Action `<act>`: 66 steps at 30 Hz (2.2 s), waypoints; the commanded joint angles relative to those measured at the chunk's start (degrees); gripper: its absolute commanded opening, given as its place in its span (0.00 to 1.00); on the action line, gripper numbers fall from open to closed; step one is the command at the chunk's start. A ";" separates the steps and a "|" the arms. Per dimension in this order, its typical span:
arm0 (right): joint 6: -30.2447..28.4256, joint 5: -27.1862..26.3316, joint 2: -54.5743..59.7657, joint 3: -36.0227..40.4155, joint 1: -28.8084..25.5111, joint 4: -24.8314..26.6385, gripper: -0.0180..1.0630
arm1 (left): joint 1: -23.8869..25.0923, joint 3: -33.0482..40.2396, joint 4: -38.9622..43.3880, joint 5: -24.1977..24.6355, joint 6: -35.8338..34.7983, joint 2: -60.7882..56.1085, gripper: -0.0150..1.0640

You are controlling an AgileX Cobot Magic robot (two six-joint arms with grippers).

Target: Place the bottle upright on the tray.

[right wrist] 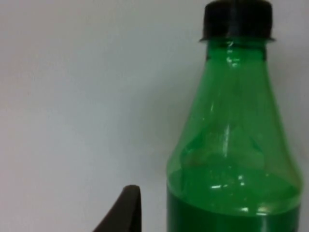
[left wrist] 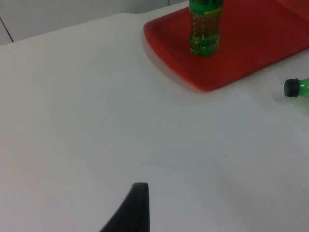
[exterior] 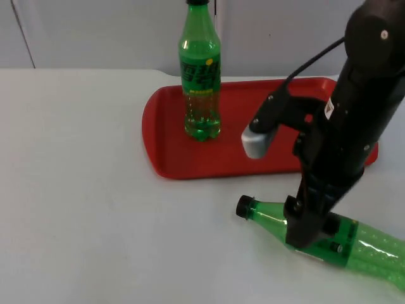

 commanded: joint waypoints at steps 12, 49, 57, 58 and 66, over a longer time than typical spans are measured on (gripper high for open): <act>-0.73 -6.35 3.17 4.10 0.31 -1.52 0.96 | 0.21 0.27 0.25 -0.52 -0.29 -0.25 0.99; -0.45 -9.82 7.88 4.10 0.31 -1.41 0.02 | 0.21 0.27 0.25 -0.52 -0.29 -0.25 0.99; -0.23 -9.77 7.88 4.10 0.31 -1.30 0.02 | 0.21 0.27 0.25 -0.52 -0.29 -0.25 0.99; -0.23 -9.65 7.88 4.10 0.31 -1.30 0.02 | 0.21 0.27 0.25 -0.52 -0.29 -0.25 0.99; 0.96 -10.74 5.18 4.10 0.31 -1.05 0.02 | 0.21 0.27 0.25 -0.52 -0.29 -0.25 0.99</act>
